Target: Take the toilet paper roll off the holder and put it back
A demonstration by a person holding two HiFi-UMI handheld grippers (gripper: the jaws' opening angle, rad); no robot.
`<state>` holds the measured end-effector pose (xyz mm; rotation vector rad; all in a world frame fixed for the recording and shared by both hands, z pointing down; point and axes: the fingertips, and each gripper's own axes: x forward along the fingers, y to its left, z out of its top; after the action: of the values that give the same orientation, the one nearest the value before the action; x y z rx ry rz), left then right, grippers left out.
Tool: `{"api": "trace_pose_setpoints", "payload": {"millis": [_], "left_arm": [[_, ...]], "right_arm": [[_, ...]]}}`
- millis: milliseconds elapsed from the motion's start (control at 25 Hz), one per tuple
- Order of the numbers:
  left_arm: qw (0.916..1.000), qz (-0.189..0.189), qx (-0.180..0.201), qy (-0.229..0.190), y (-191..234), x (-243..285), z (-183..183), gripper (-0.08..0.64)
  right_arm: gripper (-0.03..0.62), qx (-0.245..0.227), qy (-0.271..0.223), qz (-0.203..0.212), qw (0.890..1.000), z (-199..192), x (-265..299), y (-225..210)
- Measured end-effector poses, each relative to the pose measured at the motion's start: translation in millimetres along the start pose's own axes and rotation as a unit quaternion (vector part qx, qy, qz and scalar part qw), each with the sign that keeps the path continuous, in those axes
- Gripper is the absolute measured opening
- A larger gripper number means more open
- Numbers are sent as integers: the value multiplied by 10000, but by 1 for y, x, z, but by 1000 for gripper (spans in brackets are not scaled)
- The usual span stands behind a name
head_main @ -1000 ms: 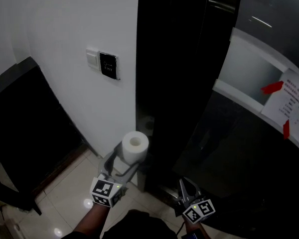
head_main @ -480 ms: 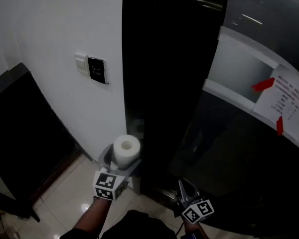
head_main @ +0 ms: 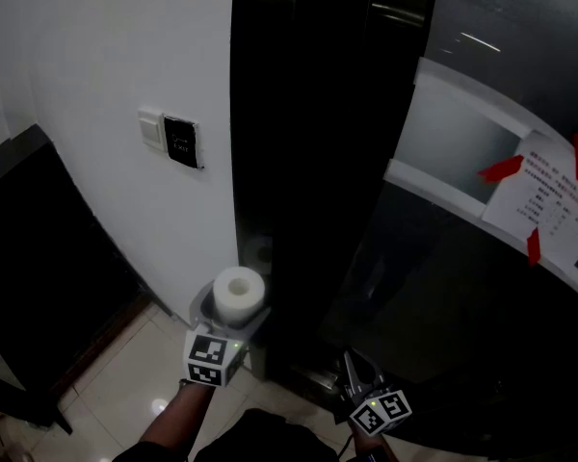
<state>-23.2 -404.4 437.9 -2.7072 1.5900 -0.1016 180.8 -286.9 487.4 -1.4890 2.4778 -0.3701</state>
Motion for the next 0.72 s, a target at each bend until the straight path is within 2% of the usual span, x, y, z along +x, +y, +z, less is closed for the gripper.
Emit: {"api": "trace_pose_setpoints", "payload": {"millis": [280, 400, 720], "left_arm": [[9999, -160, -57, -4, 0, -2, 1, 463], [9998, -168, 4, -131, 0, -7, 8, 462], [9988, -90, -215, -432, 14, -29, 26, 462]], "right_arm": [[12, 41, 40, 110, 9999, -4, 5, 6], [14, 40, 38, 145, 9999, -4, 6, 8], [12, 4, 117, 261, 9996, -5, 9, 14]]}}
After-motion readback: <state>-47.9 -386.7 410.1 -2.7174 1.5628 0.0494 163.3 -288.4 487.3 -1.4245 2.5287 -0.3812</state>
